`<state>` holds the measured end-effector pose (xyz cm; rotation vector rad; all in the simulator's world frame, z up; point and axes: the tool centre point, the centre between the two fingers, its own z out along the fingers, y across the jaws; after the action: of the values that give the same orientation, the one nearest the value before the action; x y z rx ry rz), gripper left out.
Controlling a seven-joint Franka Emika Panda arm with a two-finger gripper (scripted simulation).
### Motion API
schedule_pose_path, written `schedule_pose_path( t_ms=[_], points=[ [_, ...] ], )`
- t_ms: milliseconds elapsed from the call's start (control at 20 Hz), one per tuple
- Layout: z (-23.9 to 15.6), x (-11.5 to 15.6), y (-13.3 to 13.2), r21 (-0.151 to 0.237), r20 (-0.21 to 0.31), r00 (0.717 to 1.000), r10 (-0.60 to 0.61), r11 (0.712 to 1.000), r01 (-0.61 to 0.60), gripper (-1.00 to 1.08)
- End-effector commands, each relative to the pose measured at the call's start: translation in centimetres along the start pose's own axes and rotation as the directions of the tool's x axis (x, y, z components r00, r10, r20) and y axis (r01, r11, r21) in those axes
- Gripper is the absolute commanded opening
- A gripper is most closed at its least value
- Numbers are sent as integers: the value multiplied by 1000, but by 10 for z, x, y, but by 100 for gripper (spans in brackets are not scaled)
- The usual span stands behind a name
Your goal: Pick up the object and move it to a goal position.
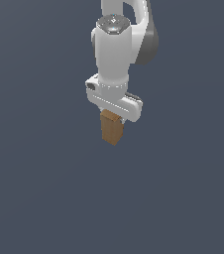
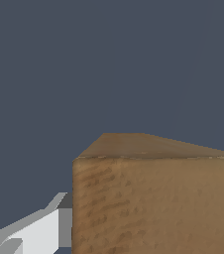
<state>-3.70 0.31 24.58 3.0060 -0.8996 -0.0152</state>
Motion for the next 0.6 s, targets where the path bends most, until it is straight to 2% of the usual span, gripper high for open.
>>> schedule_pose_path(
  t_ms=[0, 550],
  points=[
    [-33, -8, -4, 5, -9, 1000, 0, 1000, 0, -100],
    [-155, -48, -19, 5, -9, 1000, 0, 1000, 0, -100]
  ],
)
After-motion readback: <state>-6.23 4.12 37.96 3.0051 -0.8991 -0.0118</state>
